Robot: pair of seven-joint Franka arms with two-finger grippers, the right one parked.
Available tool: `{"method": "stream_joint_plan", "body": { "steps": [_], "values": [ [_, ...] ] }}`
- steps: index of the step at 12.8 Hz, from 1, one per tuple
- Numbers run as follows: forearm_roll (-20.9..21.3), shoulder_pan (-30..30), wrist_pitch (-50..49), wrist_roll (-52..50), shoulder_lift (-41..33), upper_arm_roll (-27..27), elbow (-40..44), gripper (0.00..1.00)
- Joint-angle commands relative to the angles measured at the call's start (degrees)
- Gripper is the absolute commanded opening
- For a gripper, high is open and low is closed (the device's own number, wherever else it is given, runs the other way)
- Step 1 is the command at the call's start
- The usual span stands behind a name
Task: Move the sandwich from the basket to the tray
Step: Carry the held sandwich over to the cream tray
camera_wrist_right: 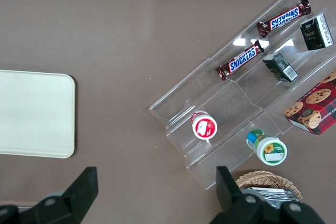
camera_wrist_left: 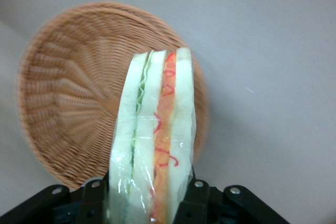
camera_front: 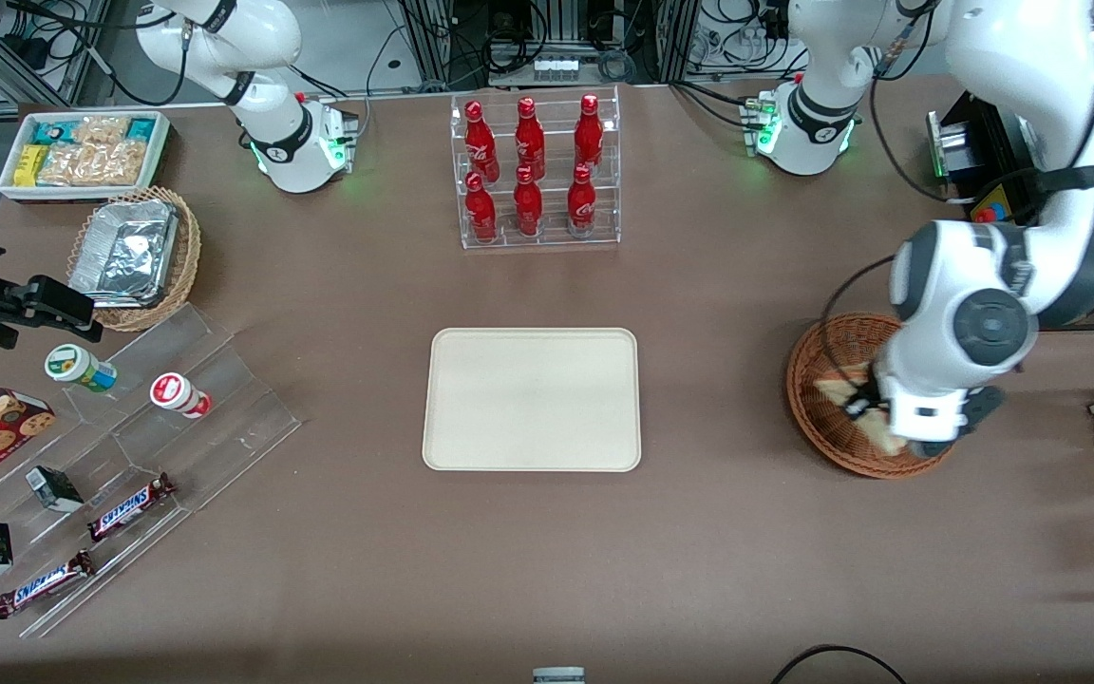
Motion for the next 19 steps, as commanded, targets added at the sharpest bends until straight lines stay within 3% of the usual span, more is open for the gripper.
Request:
{"method": "stream_joint_plan", "body": {
  "steps": [1, 8, 10, 12, 19],
  "values": [
    [-2.0, -1.0, -1.3, 1.3, 6.8, -5.8, 7.9, 0.46],
    [-1.3, -3.9, 6.0, 3.6, 18.3, -21.4, 16.3, 0.42],
    [-0.8, -9.1, 6.6, 5.4, 23.3, -20.9, 21.2, 0.42],
    [2.5, -11.2, 6.7, 5.1, 26.2, -20.6, 21.5, 0.42],
    [5.2, -11.2, 3.2, 5.4, 27.2, -19.7, 21.6, 0.42]
  ]
}}
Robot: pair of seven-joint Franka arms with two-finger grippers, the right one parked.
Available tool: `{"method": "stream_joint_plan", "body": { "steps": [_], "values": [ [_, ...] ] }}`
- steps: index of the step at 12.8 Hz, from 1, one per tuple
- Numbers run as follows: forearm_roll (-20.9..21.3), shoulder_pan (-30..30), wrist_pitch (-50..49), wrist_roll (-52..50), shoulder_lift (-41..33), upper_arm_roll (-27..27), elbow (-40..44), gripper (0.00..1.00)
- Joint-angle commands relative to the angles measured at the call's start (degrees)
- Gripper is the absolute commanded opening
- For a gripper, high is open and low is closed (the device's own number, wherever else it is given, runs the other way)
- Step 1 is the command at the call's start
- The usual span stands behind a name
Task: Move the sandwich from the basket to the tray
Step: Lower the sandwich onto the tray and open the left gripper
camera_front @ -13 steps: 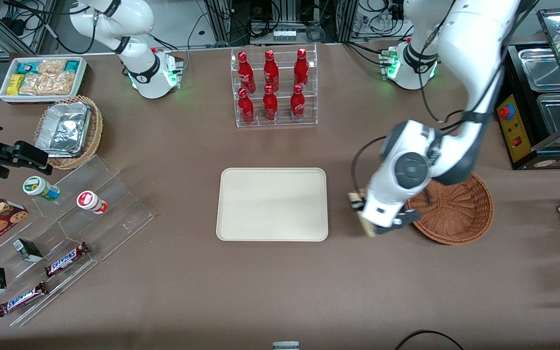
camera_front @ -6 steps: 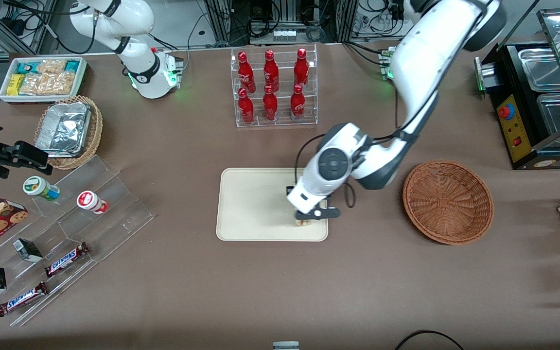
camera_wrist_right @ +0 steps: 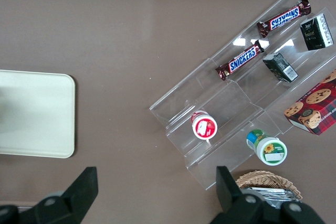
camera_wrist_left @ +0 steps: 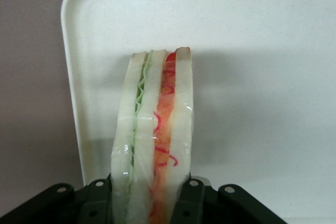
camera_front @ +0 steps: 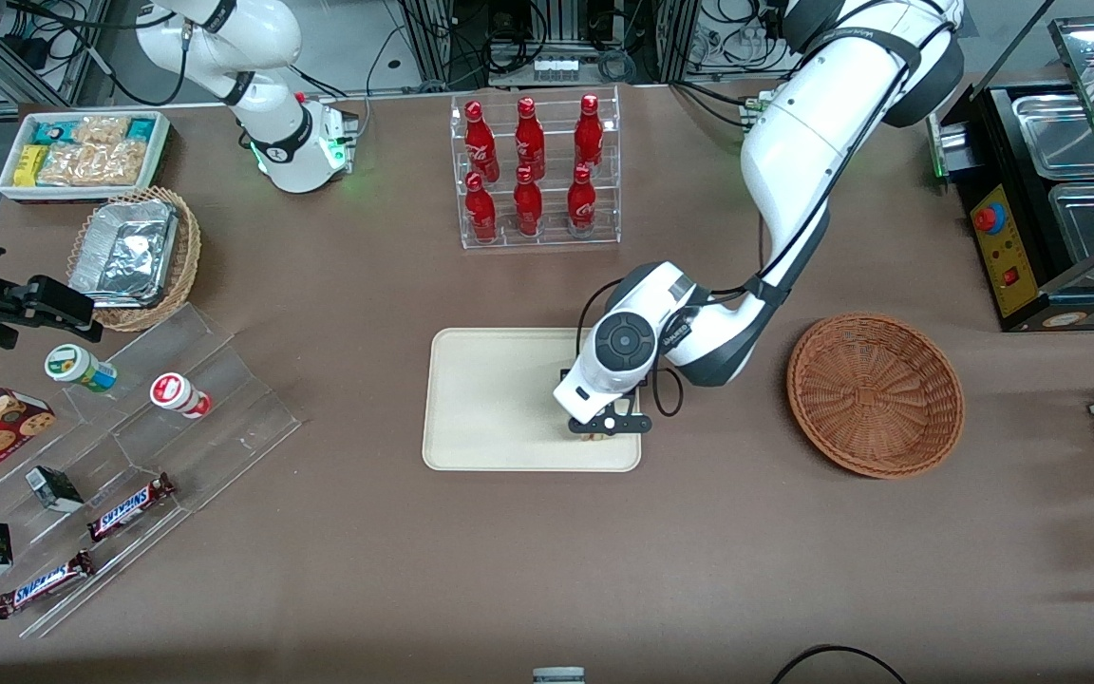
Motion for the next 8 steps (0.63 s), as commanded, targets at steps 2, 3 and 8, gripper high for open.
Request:
{"method": "stream_joint_plan", "body": {
  "steps": [2, 3, 8],
  "values": [
    [1.2, -0.6, -1.1, 0.2, 0.6, 0.1, 1.3, 0.42],
    [1.2, -0.6, -1.1, 0.2, 0.7, 0.0, 1.3, 0.43],
    [1.2, -0.3, -1.0, 0.0, 0.4, 0.1, 1.4, 0.81]
  ]
}}
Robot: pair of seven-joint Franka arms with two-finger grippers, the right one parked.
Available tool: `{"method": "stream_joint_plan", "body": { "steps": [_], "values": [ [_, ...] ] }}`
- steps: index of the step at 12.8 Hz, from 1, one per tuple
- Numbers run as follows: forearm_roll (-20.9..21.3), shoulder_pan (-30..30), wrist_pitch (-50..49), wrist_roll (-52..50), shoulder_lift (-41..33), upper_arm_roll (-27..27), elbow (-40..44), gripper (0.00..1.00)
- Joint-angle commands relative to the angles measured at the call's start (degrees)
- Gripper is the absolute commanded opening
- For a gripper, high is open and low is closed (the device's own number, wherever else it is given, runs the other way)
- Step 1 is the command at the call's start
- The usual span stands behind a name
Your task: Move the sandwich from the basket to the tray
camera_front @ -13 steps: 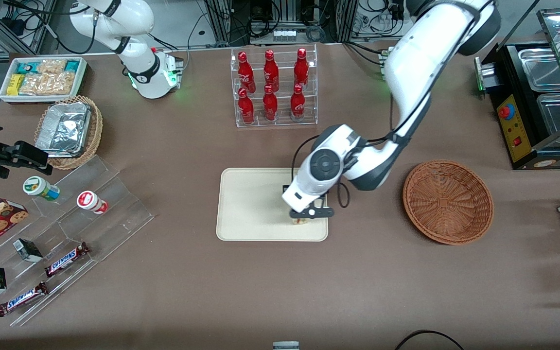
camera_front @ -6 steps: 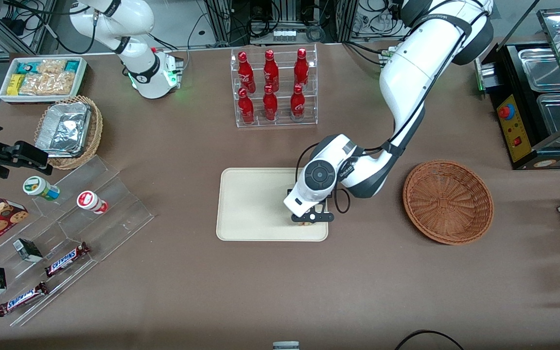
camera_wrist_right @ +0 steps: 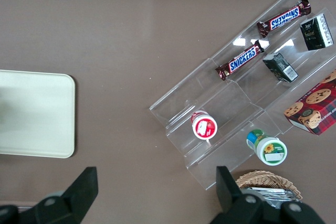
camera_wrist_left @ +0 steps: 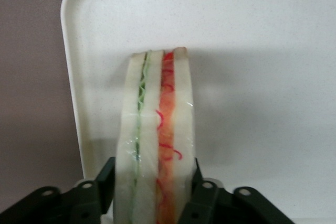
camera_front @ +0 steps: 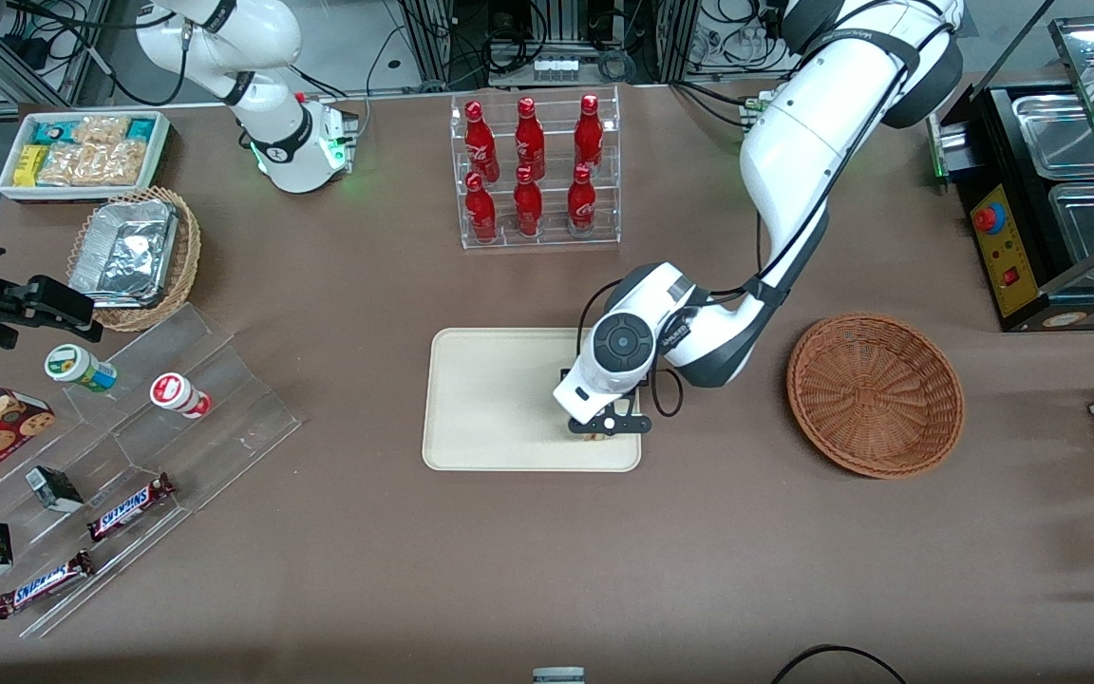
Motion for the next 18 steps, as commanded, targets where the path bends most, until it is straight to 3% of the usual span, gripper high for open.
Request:
{"method": "stream_joint_plan", "body": {
  "steps": [1, 3, 11, 16, 18],
  "values": [
    [0.9, 0.1, -1.0, -0.3, -0.3, 0.1, 1.4, 0.9],
    [0.9, 1.0, -1.8, -0.5, -3.3, 0.3, 1.4, 0.99],
    [-0.1, 16.4, -21.1, 0.7, -23.2, 1.2, -0.1, 1.0],
    [0.3, 22.5, -21.9, 1.5, -31.0, 1.2, -7.5, 1.0],
    [-0.2, 22.9, -22.6, 7.3, -33.9, 3.3, -9.5, 1.0]
  ]
}}
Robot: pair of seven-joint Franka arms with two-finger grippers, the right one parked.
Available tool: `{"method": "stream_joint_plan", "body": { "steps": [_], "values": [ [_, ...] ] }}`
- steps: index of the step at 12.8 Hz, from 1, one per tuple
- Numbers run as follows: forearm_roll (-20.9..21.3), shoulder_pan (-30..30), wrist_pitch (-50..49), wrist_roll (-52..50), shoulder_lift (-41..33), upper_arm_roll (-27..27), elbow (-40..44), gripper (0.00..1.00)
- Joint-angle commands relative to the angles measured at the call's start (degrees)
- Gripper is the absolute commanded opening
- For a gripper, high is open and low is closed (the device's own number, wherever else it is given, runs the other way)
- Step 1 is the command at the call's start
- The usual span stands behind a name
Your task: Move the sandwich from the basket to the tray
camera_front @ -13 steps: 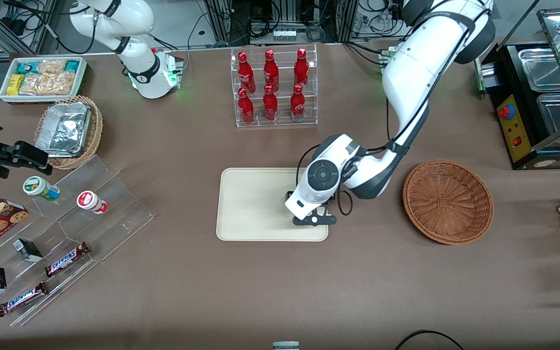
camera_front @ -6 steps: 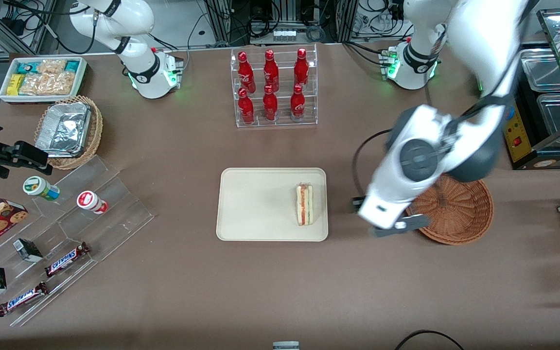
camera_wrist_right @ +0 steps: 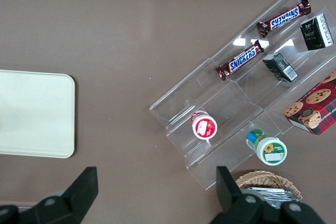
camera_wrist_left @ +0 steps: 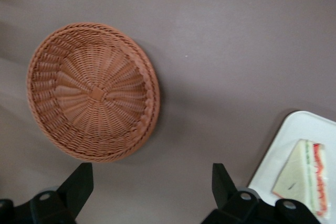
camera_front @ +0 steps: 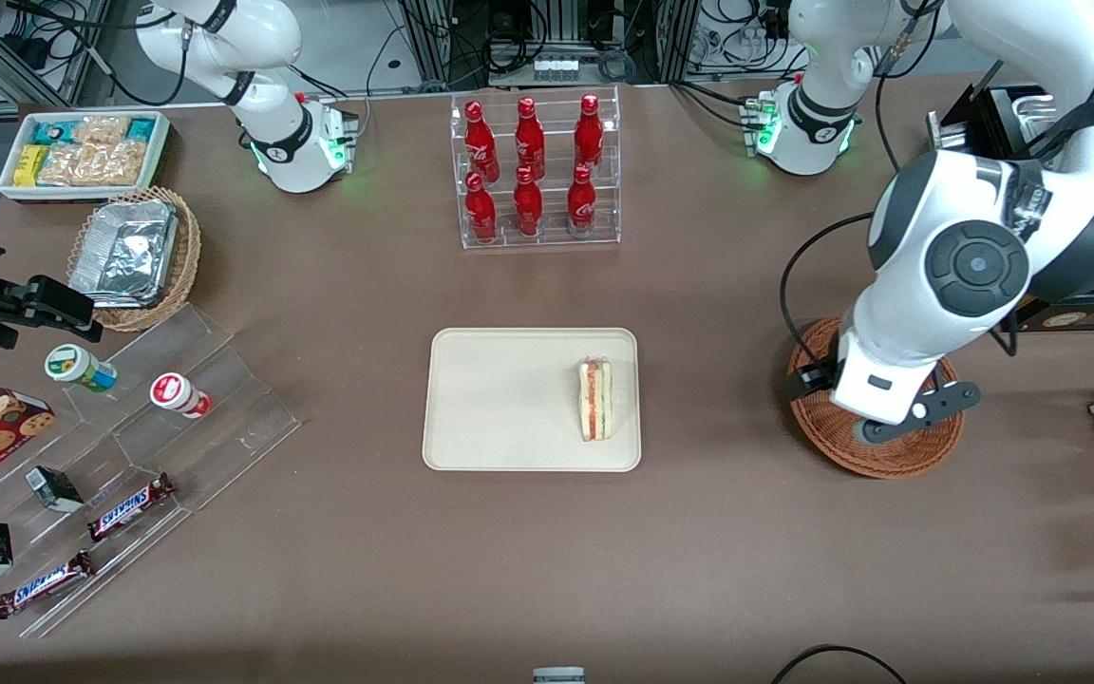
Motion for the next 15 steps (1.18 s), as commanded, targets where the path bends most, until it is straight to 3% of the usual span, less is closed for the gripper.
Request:
{"method": "stream_joint_plan", "body": {
  "steps": [1, 4, 6, 9, 15],
  "values": [
    [-0.9, 0.0, -0.2, 6.0, -6.4, 3.4, -5.0, 1.0],
    [-6.6, -1.3, -1.3, 15.2, -12.1, 9.3, -7.9, 1.0],
    [-7.4, -4.2, -3.3, 19.2, -14.4, 14.1, -8.0, 1.0],
    [-8.5, -4.6, -6.0, 28.9, -18.2, 16.9, -7.5, 1.0],
    [-12.6, -5.6, -10.8, 32.6, -19.4, 19.6, -3.7, 1.0]
  ]
}}
